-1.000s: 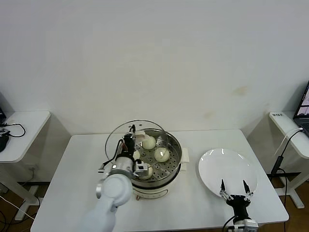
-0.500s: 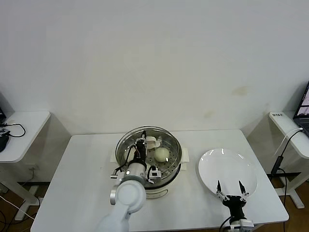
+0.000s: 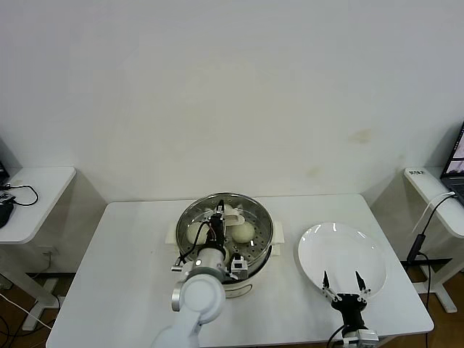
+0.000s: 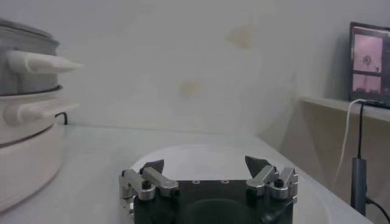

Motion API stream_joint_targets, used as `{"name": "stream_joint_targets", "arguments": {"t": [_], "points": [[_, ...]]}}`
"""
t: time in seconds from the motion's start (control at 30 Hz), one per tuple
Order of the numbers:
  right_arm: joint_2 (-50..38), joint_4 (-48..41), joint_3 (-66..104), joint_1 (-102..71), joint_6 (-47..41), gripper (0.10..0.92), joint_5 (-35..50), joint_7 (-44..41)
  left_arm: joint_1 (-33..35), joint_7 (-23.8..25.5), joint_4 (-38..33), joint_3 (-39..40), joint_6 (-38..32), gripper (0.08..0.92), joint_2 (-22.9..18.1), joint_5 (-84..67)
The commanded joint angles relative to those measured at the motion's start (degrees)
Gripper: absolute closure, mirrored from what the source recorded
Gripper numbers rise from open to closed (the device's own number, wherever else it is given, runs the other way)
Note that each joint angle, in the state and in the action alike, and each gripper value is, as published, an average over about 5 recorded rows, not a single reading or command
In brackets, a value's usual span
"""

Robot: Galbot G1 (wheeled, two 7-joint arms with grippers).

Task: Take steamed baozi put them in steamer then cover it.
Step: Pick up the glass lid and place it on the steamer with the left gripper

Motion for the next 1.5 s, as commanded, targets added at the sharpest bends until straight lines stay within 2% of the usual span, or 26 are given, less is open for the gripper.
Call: {"name": "stream_joint_targets", "arguments": {"t": [0.03,0.57,0.67,0.97,1.33,1.5], "points": [[0.0,0.0,-0.1,0.0,0.0,0.203,-0.1,0.0,-0.1,0.1,0.4,0.2,-0.1,0.855,-0.5,0.7],[0.1,0.2,-0.3,-0.2,-0.1,0.203,-0.3,-0.1,-0.1,0.6,0.5,-0.3,-0.7,0.855,-0.5,0.5],[0.1,0.3,-0.3,-0.2,-0.1,0.202,-0.3,-0.1,0.2,0.7,0.4,-0.5,-0.7,0.834,-0.4,0.3],[0.2,0.3,-0.7,-0.2,-0.1,0.202,-0.7,-0.2,1.0,0.7,-2.0,-0.6,-0.8,0.59,0.2,-0.1],[0.3,0.8,-1.1,-0.5,-0.3,0.203,-0.7,-0.2,5.7,0.5,-10.0,0.0,-1.9,0.271,3.1,-0.8],[0.2,0.9,-1.2,-0.7,-0.3,0.202,-0.8,-0.2,8.5,-0.3,-15.0,-0.4,-3.2,0.186,5.7,-4.3]]}}
